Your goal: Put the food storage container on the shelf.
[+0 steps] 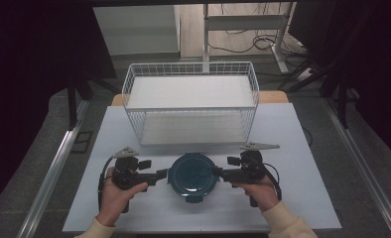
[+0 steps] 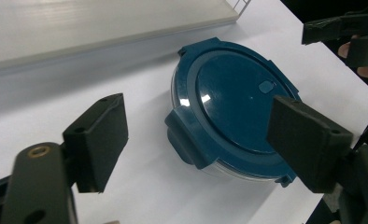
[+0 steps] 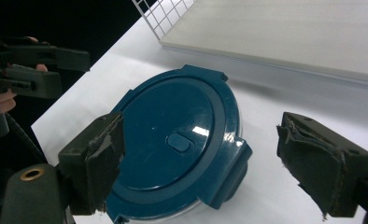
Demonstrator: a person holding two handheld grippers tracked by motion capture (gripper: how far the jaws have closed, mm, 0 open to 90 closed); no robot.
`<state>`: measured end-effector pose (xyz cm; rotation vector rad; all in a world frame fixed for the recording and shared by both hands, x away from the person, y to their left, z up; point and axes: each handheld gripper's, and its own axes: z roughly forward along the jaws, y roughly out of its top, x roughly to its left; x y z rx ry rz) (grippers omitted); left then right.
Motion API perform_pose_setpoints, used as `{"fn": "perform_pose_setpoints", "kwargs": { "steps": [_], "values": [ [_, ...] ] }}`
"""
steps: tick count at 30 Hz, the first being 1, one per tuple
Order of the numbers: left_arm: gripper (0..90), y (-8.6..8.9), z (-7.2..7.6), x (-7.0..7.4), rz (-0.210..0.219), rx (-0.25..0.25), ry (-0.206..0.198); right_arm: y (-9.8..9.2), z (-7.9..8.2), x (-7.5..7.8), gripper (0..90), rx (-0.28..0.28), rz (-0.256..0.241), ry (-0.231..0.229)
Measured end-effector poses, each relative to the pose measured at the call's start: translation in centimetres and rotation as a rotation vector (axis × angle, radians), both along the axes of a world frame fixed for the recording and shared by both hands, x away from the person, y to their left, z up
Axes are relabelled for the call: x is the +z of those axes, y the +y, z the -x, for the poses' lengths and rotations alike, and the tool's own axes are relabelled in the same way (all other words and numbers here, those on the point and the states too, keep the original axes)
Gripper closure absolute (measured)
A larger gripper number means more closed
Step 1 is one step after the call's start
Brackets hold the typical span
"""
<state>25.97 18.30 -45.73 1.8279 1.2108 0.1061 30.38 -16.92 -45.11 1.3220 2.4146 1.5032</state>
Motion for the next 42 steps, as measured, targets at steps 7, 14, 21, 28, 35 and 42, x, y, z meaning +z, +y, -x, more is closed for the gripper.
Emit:
{"fn": "perform_pose_setpoints", "kwargs": {
  "steps": [7,14,21,28,35,42],
  "values": [
    [16.2,-0.6,-0.5,-1.4,0.028,-0.015,0.087,0.8,-0.8,-1.9,13.4,0.003,-0.008,0.079],
    [16.2,-0.8,-1.1,-2.6,0.059,-0.010,0.138,1.2,-0.9,-3.3,13.0,0.013,0.011,0.119],
    [15.0,-1.6,-1.9,-3.4,0.082,-0.019,0.195,1.9,-1.4,-4.3,11.5,0.039,-0.022,0.192],
    [14.7,-2.1,-2.5,-4.1,0.090,-0.031,0.233,2.4,-1.4,-4.8,11.6,0.045,-0.015,0.206],
    [15.6,-2.5,-3.2,-5.6,0.171,-0.042,0.307,2.5,-1.5,-5.6,13.6,0.043,-0.043,0.269],
    [19.3,-3.4,-3.2,-6.1,0.209,-0.071,0.332,2.5,-1.5,-6.0,15.9,0.020,-0.068,0.331]
  ]
}}
